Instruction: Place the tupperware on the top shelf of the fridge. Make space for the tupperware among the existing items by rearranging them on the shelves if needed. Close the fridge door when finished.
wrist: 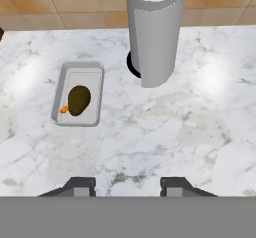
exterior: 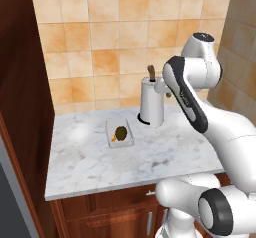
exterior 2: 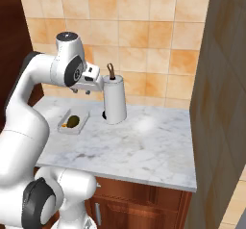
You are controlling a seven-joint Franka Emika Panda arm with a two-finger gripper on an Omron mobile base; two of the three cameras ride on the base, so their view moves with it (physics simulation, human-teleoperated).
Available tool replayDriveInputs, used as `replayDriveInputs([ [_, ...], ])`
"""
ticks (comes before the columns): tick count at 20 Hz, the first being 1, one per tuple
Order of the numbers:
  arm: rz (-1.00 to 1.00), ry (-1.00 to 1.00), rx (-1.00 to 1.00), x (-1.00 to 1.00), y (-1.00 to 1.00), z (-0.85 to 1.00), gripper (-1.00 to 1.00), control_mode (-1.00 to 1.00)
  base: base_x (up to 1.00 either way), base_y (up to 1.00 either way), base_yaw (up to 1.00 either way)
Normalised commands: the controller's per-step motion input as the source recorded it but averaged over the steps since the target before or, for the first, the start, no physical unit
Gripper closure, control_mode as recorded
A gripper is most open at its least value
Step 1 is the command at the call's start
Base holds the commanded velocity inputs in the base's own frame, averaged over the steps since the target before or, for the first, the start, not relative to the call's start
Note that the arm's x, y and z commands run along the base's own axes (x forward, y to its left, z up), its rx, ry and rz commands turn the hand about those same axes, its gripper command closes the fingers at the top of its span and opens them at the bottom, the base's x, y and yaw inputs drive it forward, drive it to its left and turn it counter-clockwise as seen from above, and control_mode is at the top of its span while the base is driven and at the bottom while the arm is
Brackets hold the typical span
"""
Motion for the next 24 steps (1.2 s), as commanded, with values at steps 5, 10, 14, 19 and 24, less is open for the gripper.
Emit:
replayDriveInputs([
  [5, -0.06, 0.0, 0.06, -0.16, 0.32, -0.26, -1.0, -1.0, 0.0, 0.0, 0.0],
  [10, -0.22, 0.09, 0.01, 0.04, 0.57, -0.99, -1.0, -1.0, 0.0, 0.0, 0.0],
  [14, -0.19, 0.13, 0.0, 0.23, 0.34, -1.0, -1.0, -1.0, 0.0, 0.0, 0.0],
  [19, -0.13, 0.13, 0.02, 0.4, 0.25, -0.62, -1.0, -1.0, 0.0, 0.0, 0.0],
  [24, -0.05, 0.17, 0.02, 0.44, 0.09, -0.31, -1.0, -1.0, 0.0, 0.0, 0.0],
])
